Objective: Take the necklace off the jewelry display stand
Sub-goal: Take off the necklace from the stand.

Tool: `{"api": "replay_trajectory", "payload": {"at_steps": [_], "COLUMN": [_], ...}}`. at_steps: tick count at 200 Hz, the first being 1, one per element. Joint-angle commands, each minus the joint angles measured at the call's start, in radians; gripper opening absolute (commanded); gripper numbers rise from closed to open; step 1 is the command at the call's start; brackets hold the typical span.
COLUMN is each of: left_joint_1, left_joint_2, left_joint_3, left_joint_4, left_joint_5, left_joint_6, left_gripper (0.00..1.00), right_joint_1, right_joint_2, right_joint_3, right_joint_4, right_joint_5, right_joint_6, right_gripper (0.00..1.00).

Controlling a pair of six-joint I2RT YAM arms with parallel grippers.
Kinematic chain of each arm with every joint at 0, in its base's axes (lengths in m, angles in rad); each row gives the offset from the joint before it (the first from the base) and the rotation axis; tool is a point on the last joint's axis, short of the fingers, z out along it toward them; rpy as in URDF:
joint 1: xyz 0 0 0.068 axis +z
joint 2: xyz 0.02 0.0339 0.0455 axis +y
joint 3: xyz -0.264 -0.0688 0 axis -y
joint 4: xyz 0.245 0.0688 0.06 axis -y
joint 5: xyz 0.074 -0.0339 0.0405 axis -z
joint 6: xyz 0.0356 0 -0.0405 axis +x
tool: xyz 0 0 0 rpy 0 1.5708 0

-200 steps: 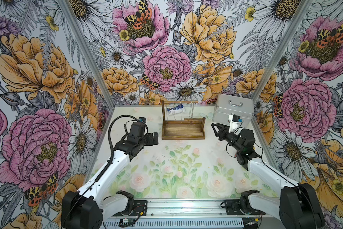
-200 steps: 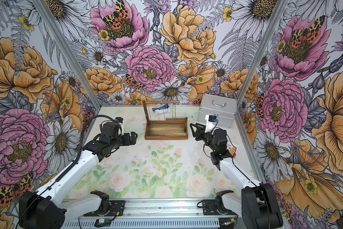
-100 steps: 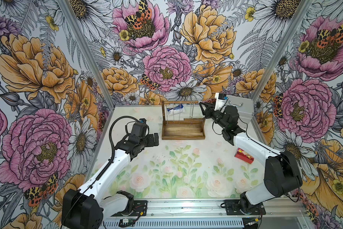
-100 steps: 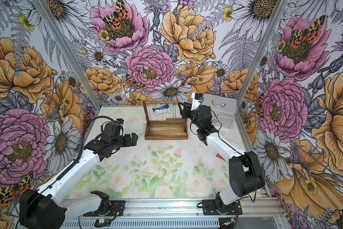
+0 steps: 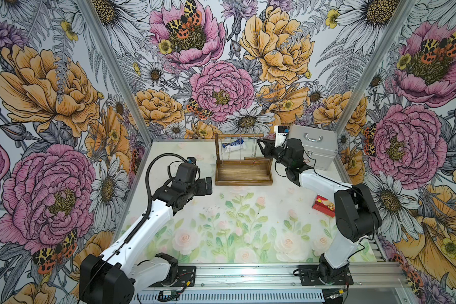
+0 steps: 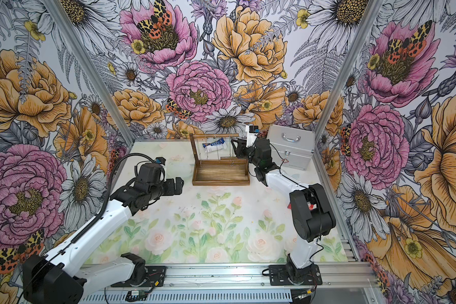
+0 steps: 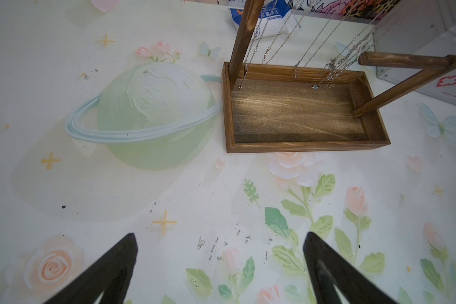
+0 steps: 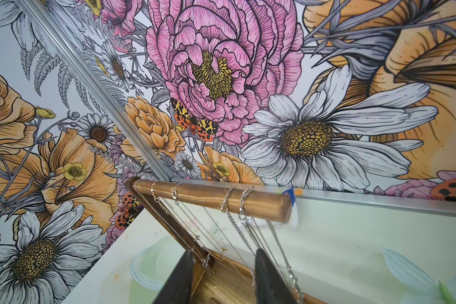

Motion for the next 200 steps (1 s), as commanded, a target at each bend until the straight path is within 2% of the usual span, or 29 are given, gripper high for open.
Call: {"api": "replay_trajectory", "payload": {"at_steps": [1, 146, 200], "left_joint_1": [0.008, 0.003, 0.003], "left_joint_2": [-0.024, -0.015, -0.010], "left_joint_3": [0.025, 0.024, 0.025], "left_joint_4": [-0.005, -0.005, -0.005], "left_joint_5": [-0.009, -0.002, 0.001], "left_joint_6": [0.004, 0.005, 0.005], "left_gripper": [0.99, 0.99, 0.99], "right_joint_1": [0.008, 0.018, 0.017], "right_joint_2": [0.032, 0.091, 0.119], "right_joint_3": [0.052, 0.105, 0.145], "right_joint_4": [-0.005, -0.062, -0.089], "right_joint_5": [0.002, 0.085, 0.076], "right_joint_6": [-0.018, -0.050, -0.044], "right_gripper": [0.38, 0.28, 0.27]}}
